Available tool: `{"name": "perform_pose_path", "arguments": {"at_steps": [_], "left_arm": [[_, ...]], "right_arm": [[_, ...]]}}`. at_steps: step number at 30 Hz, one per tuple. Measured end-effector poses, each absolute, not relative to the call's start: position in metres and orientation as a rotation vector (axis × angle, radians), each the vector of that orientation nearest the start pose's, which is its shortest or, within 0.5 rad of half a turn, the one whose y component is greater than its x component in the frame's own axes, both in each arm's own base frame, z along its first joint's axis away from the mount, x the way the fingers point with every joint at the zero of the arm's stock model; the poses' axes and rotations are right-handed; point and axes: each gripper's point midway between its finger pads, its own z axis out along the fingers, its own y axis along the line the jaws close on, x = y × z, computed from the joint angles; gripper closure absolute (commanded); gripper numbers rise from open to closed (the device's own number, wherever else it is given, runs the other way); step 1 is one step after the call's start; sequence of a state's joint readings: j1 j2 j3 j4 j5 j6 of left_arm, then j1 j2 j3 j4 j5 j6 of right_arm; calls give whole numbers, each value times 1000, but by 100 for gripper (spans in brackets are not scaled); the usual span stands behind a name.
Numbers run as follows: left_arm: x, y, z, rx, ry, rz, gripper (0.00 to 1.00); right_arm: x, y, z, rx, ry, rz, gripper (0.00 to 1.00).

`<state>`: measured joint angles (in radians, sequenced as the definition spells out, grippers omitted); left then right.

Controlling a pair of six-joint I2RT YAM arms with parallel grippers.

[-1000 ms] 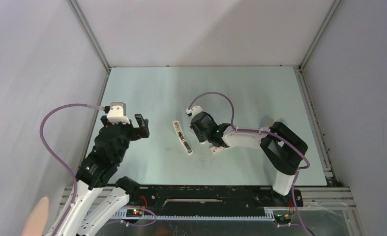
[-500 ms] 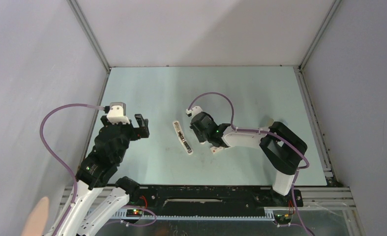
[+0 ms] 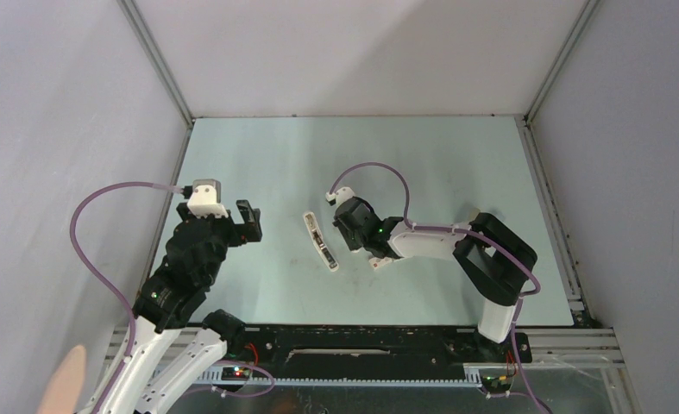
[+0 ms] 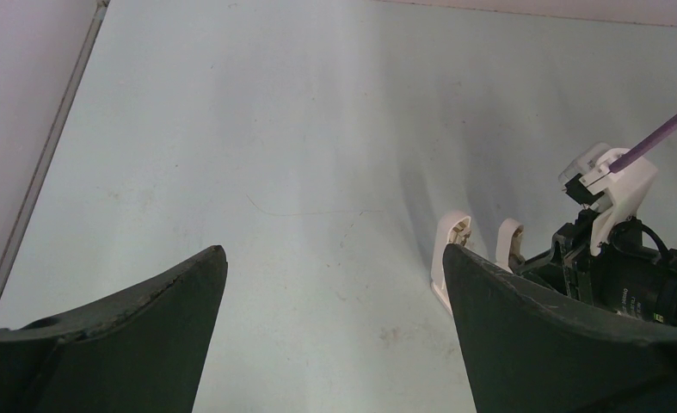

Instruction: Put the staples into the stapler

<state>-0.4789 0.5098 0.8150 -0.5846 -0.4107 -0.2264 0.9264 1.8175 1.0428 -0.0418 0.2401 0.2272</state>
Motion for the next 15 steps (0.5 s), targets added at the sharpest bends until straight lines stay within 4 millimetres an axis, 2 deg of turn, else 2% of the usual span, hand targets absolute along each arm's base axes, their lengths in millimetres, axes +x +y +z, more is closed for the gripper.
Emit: {"name": "perform_pose_path", "arguments": {"at_steps": [9, 15], "left_arm": [[227, -49, 268, -51, 1828, -121, 2], [227, -49, 268, -50, 1828, -121, 2]], "right_arm": [[290, 332, 33, -708, 2271, 269, 90], [290, 332, 33, -709, 2272, 269, 79]]}}
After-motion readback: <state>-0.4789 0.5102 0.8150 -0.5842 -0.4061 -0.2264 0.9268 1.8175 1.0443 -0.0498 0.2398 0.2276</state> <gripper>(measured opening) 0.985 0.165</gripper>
